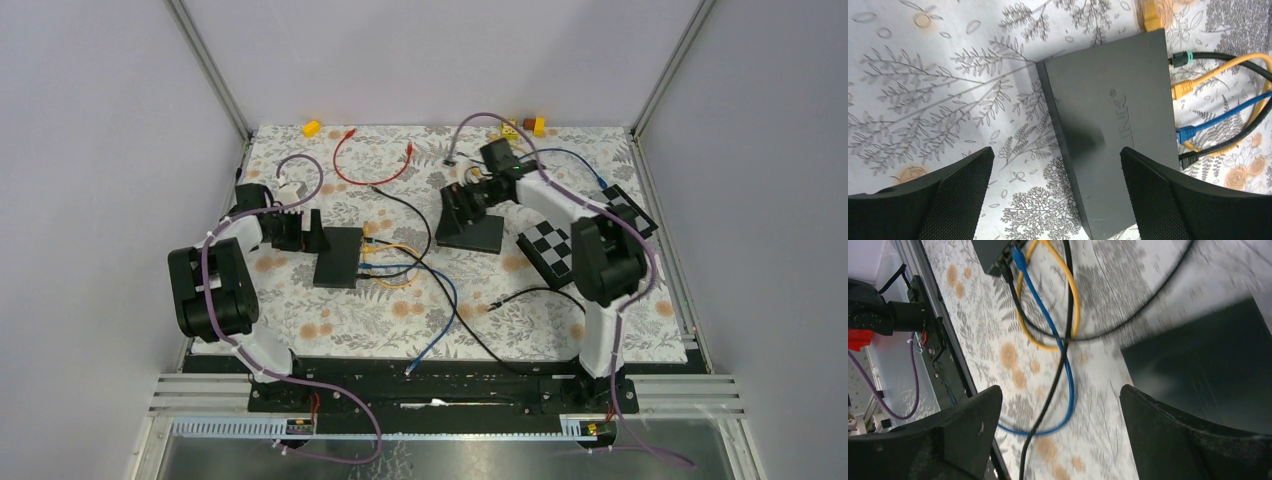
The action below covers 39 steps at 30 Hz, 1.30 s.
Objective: Pull the plug from the switch port
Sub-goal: Pull the connector from the switch port.
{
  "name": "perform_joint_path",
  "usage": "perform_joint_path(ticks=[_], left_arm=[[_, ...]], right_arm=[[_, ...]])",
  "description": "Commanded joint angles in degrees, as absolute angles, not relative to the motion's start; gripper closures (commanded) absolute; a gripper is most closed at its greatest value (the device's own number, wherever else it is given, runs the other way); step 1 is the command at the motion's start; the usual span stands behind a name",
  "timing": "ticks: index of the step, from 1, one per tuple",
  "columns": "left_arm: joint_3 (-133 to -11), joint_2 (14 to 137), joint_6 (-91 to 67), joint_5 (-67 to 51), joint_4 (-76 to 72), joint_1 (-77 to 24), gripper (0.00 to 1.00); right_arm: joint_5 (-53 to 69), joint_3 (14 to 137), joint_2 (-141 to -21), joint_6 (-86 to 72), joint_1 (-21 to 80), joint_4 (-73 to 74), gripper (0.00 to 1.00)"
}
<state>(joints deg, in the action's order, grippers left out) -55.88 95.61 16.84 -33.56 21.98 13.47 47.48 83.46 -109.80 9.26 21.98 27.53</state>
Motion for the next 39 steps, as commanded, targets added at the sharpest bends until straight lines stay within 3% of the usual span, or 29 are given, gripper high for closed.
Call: perform_joint_path(ticks=[1, 9, 15, 25, 32, 39], left_arm=[[-54.8, 95.4, 19.7, -39.0, 24.2, 13.5, 0.01], [-55.4, 99.0, 17.6, -44.2, 25.6, 13.4, 0.01], [-57.1, 102.4, 16.9, -46.9, 25.4, 12.7, 0.06], [-54.5, 102.2, 15.2, -49.6, 23.8, 6.1, 0.17], [-53.3, 99.7, 11.9, -44.7, 19.4, 5.9, 0.12], [-56.8, 99.1, 10.5, -39.4, 20.1, 5.0, 0.1]], right_arm=[[47.3, 95.2, -119.8, 7.3, 27.6, 28.0, 0.07], [47.2, 115.2, -135.9, 6.3, 33.5, 31.0, 0.08], [48.4, 122.8, -143.2, 4.2, 34.9, 31.0, 0.12], [52.9, 125.2, -148.4, 0.6, 34.9, 29.0, 0.25], [53.6, 120.9, -147.2, 1.1, 34.8, 28.1, 0.34], [54.7, 117.6, -146.4, 1.2, 34.1, 27.2, 0.37]])
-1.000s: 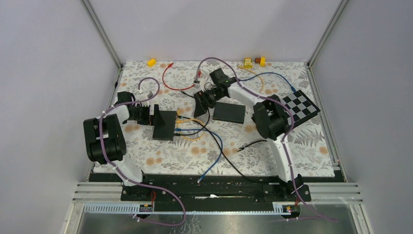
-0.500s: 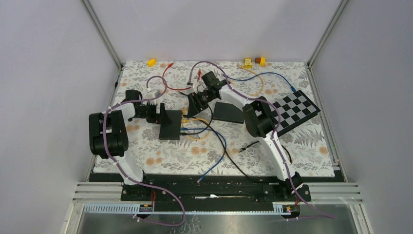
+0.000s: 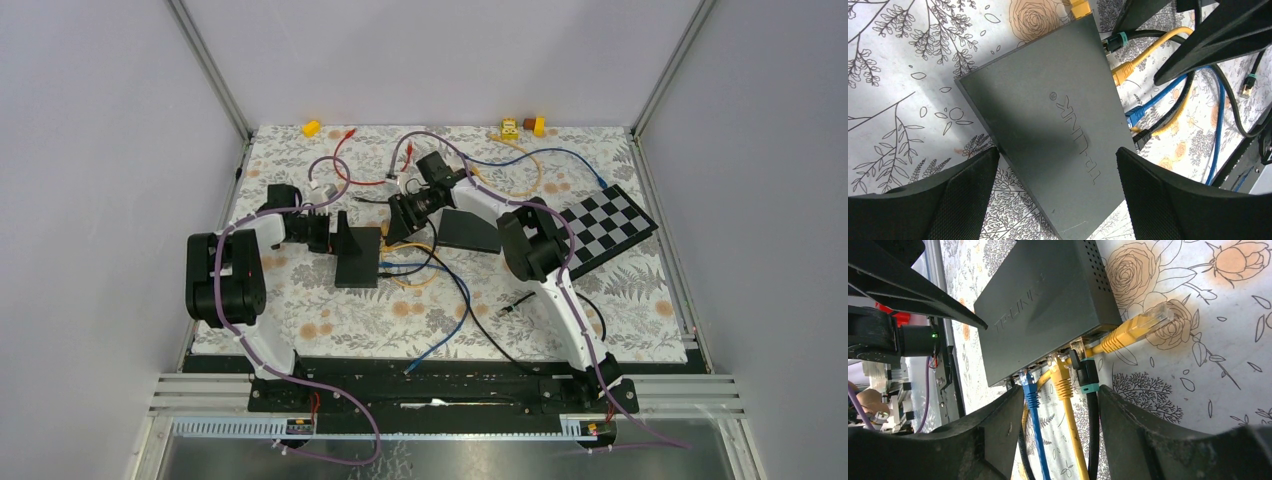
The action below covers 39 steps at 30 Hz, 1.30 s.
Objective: Pull the plug from the switch port
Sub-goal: Pull the connector from the switch port.
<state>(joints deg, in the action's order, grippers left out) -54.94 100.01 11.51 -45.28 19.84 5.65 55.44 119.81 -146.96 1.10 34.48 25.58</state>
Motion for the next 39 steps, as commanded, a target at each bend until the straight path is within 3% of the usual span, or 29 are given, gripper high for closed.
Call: perform_joint_path(ticks=[1, 17, 29, 34, 39], left_arm=[[-57.3, 99.4, 10.3, -39.4, 20.6, 4.9, 0.09], [-54.9, 101.2, 8.6, -41.1, 16.4, 2.9, 0.09], [-54.6, 101.4, 8.8, -40.3, 15.6, 1.8, 0.1], [-54.4, 101.3, 8.7, -40.2, 15.8, 1.8, 0.1], [-54.3, 101.6, 9.1, -40.3, 16.0, 1.7, 0.1]], right_arm=[[55.1, 117.9, -146.8, 0.6, 33.9, 27.1, 0.37], [57.7, 120.7, -152.8, -9.6, 32.7, 21.9, 0.41], [57.7, 123.8, -155.4, -12.8, 32.6, 20.2, 0.29], [58.3, 124.4, -156.5, -13.7, 32.7, 19.6, 0.29], [59.4, 125.0, -158.2, -14.8, 32.7, 19.6, 0.38]])
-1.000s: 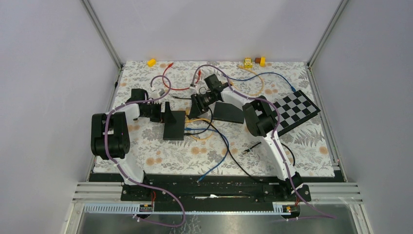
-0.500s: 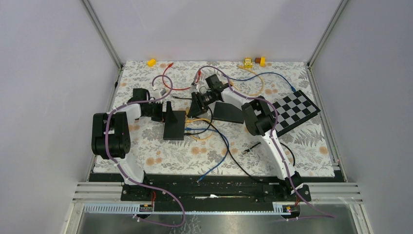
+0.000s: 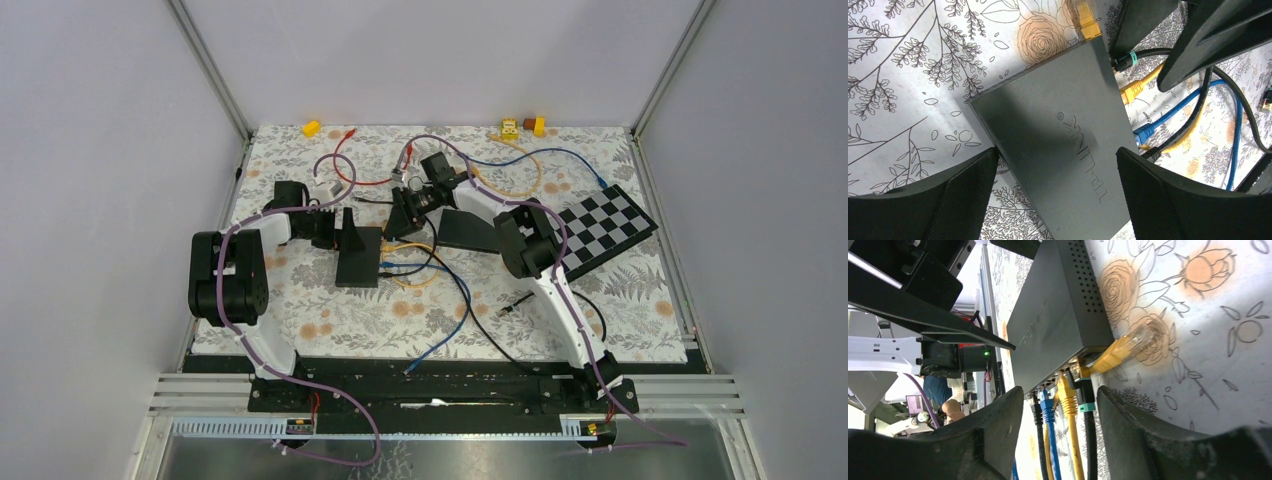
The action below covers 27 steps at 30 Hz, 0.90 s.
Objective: Pull the plug from the switch port
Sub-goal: Pull the connector from the switch port.
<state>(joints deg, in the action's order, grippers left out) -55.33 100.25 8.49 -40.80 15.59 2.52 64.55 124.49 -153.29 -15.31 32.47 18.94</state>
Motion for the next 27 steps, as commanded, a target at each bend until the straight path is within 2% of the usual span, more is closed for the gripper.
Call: perform_joint_path(ticks=[1, 4, 17, 27], left_arm=[[-54.1, 101.5, 9.4, -40.2, 16.0, 1.7, 0.1], [-53.6, 101.1, 9.5, -40.2, 15.3, 1.7, 0.09], [-52.8, 100.0, 10.2, -38.4, 15.0, 0.9, 0.09], [-52.5, 99.6, 10.4, -36.9, 14.7, 0.4, 0.09]], right_arm=[[59.7, 125.1, -158.5, -14.9, 32.7, 19.6, 0.41], [59.3, 124.9, -158.9, -15.2, 32.6, 19.6, 0.46], [55.8, 125.3, -159.2, -18.8, 32.7, 18.9, 0.45], [54.9, 125.3, -160.1, -20.5, 32.8, 18.5, 0.52]])
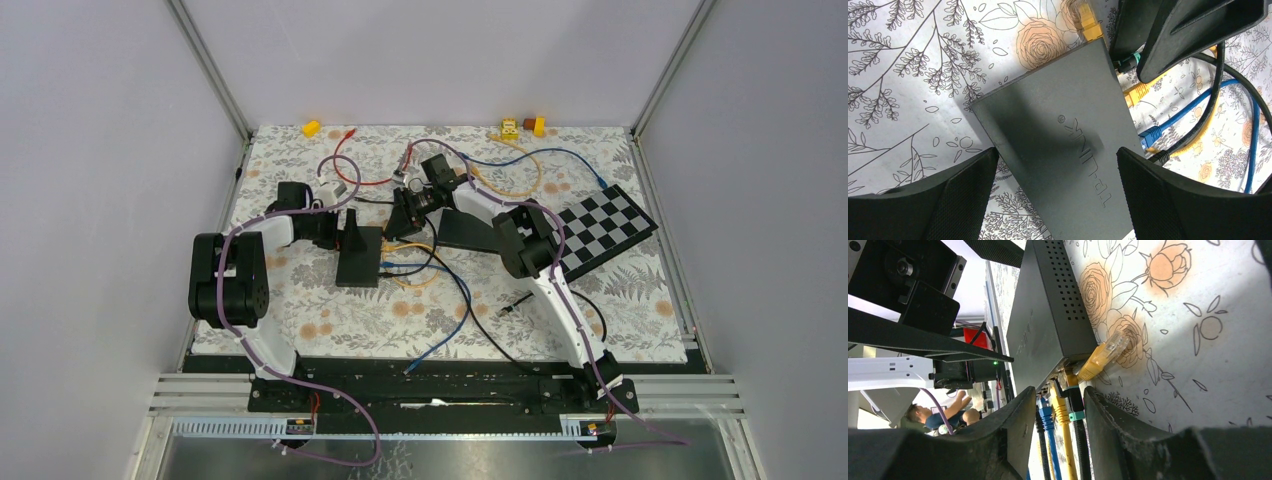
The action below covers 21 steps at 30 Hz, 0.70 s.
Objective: Pull the plug from the switch port
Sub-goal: Pull the connector from the switch port.
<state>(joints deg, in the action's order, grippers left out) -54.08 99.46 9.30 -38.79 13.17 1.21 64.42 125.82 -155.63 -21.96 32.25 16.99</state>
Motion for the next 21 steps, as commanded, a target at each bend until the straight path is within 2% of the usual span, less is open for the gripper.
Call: perform_joint_path(ticks=[1, 21], left_arm=[[-52.4, 99.2, 10.5, -36.7, 14.7, 0.4, 0.09], [-52.0, 98.7, 10.4, -35.2, 14.2, -0.9, 0.08]], right_arm=[[54.7, 125.4, -160.1, -20.8, 32.8, 18.5, 0.52], [49.4, 127.6, -160.8, -20.8, 34.7, 22.0, 0.61]])
